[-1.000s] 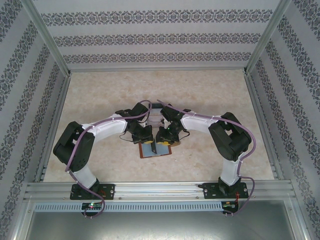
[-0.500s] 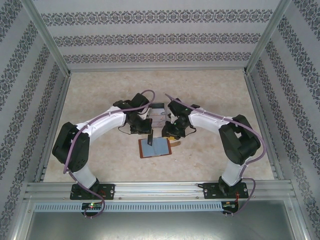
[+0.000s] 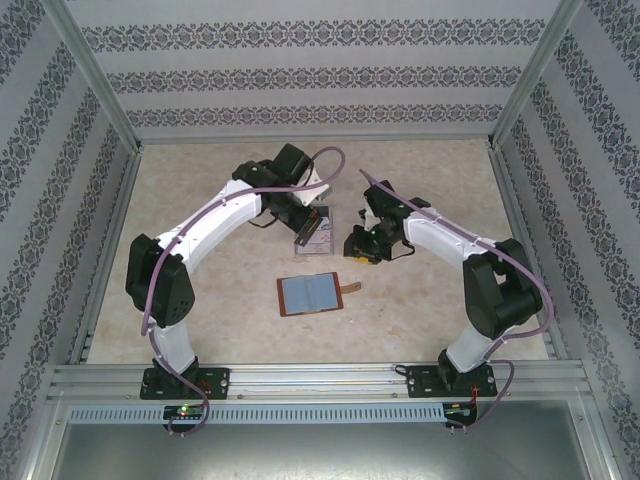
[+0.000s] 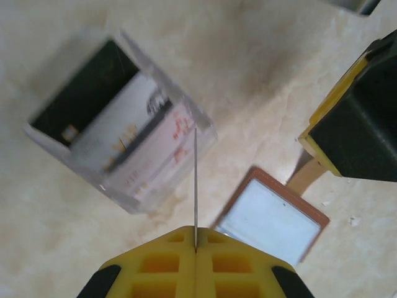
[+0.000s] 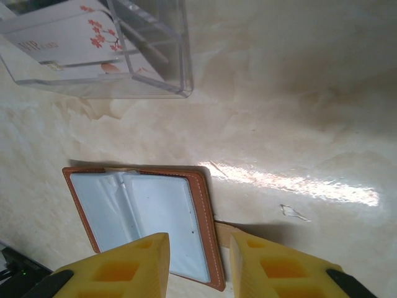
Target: Take the credit cards out of the card holder
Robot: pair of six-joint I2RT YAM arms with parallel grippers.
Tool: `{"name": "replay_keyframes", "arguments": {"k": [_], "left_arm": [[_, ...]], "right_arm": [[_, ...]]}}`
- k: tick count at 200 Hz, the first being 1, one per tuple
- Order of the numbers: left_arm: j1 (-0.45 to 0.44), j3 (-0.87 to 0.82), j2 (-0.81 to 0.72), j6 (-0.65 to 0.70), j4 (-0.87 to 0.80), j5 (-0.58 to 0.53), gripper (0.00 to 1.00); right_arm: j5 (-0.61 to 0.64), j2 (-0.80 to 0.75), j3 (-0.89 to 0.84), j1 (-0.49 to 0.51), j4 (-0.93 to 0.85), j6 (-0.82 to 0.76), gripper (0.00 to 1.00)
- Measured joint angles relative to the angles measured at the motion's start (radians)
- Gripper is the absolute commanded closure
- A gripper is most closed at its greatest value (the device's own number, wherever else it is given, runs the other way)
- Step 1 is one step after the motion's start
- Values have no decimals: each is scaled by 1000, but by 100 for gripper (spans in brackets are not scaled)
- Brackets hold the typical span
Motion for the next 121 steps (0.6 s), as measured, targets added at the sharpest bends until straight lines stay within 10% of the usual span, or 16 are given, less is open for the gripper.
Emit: {"name": "replay_keyframes", "arguments": {"k": [121], "left_arm": [[27, 620, 383, 576, -266, -79, 100]], "right_arm": [[26, -105, -67, -26, -16, -5, 67]]}}
